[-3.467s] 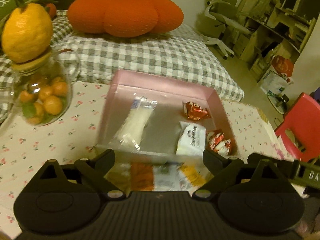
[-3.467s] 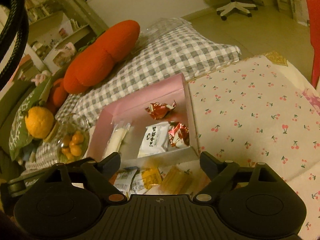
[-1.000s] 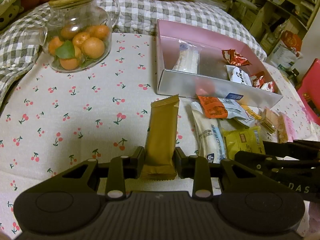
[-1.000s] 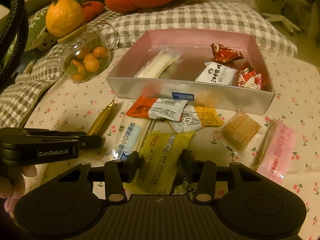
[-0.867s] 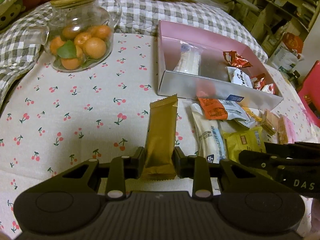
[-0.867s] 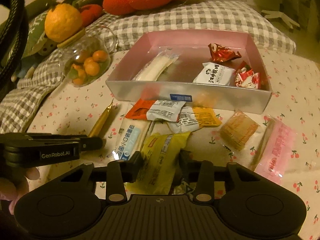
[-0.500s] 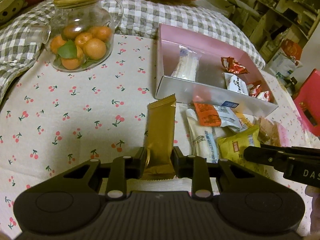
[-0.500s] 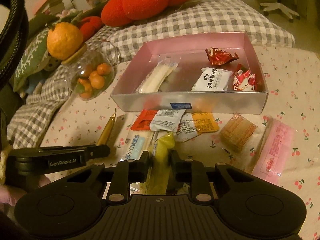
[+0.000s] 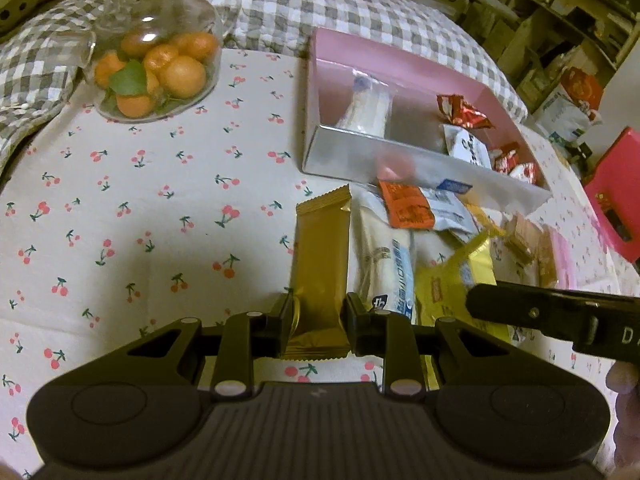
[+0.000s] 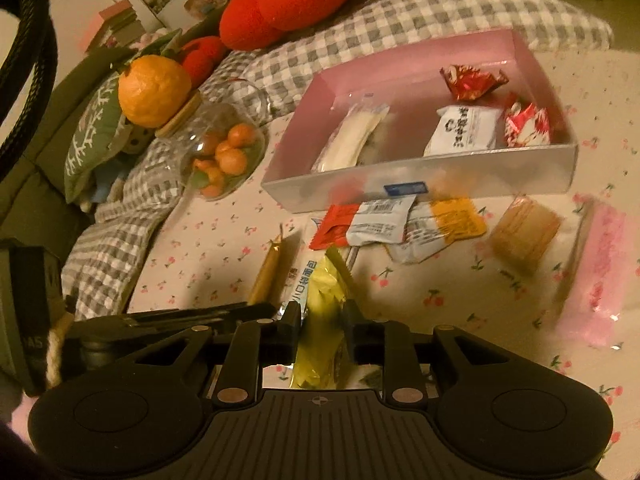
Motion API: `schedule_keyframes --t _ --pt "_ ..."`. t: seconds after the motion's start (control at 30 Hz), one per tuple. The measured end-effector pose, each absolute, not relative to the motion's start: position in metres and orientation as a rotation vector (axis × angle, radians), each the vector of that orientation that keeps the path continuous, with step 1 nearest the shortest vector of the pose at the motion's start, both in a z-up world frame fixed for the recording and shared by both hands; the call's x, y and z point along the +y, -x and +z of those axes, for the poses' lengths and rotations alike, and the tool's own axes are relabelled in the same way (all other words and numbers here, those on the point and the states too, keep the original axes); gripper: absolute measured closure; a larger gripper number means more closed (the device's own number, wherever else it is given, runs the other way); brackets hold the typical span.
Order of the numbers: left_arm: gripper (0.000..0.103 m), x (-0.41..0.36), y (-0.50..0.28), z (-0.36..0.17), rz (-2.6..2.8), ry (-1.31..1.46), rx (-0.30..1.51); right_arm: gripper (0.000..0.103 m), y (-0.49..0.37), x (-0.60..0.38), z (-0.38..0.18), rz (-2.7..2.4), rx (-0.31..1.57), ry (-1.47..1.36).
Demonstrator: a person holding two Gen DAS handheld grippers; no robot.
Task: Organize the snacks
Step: 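Grasp the gold bar with the left tool while the right tool grasps a yellow packet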
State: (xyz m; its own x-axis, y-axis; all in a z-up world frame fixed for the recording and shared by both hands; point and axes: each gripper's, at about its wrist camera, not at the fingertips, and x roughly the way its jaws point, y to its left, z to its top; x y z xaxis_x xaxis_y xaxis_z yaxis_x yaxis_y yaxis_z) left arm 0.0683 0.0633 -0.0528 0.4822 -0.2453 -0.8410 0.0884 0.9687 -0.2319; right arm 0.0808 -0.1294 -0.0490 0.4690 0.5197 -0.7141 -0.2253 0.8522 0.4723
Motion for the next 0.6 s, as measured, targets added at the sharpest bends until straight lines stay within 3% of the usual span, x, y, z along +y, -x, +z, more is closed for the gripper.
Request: schedule_keyframes --t 0.6 --pt "0.078 0.060 -0.064 -0.051 -0.218 0.135 1.043 0.079 -0.083 -0.122 -0.056 0.450 1.014 -0.250"
